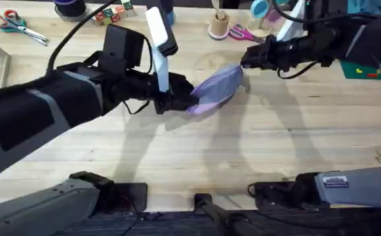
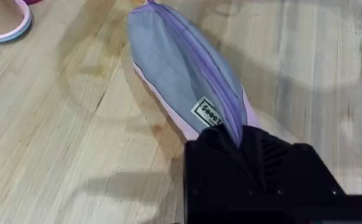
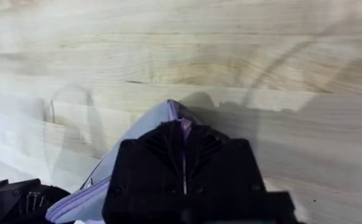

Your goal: Unzip the bag, pick up the pens from the table one at a time and place them inside, then zip the bag closed.

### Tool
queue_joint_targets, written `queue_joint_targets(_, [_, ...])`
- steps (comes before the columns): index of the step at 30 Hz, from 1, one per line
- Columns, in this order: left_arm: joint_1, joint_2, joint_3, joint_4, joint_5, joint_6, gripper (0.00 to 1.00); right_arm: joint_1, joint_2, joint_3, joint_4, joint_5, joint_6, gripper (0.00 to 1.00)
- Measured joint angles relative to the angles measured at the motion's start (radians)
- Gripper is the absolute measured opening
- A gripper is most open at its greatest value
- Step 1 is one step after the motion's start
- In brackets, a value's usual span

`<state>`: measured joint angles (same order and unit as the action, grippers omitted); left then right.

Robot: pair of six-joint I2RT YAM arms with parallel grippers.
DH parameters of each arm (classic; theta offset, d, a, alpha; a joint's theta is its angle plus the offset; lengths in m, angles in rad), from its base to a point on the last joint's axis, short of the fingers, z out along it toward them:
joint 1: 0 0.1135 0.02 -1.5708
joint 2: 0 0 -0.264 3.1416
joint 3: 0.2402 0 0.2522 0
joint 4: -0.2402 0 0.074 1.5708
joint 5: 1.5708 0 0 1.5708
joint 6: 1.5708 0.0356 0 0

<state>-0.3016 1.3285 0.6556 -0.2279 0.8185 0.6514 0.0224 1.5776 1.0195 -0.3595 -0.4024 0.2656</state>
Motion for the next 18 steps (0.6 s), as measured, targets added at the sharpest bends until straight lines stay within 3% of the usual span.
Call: queue_joint_targets(18, [0.0, 0.0, 0.0, 0.0, -0.005, 0.0, 0.044, -0.021, -0.02, 0.0, -0.021, -0.008, 0.022, 0.031])
